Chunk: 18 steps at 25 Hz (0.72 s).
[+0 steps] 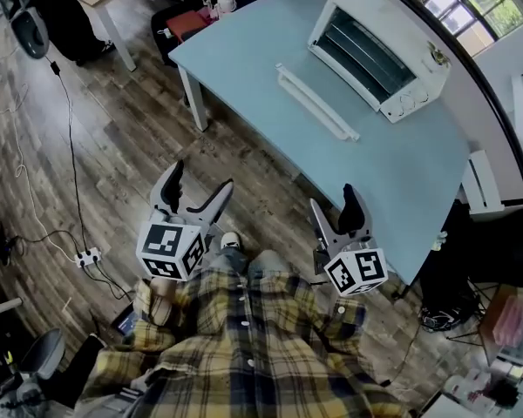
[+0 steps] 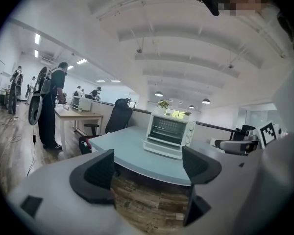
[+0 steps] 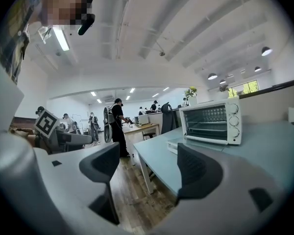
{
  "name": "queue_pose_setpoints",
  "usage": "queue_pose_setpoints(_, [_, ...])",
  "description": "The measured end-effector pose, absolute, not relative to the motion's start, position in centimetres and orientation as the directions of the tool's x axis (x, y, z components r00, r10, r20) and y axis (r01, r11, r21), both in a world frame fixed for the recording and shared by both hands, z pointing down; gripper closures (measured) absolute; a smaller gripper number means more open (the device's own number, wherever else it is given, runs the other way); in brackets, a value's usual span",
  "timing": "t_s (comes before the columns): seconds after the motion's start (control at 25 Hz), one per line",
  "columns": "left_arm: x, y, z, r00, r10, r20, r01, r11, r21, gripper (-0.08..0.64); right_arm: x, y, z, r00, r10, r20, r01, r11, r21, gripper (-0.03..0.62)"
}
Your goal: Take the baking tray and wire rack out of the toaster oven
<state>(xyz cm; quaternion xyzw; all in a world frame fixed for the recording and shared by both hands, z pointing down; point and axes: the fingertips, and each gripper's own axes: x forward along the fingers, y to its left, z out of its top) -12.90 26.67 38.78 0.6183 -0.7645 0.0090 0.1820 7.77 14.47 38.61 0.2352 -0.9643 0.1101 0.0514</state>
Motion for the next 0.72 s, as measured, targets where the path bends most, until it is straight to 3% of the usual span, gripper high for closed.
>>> queue_pose_setpoints(0.72, [-18.0,20.6,41.6,-0.124,-0.945,0.303,-0.947,0.204,0.249,0.106,4.4,8.0,41.7,-0.837,-0.508,0.205,-0.544,0.816,-0.197,0.230])
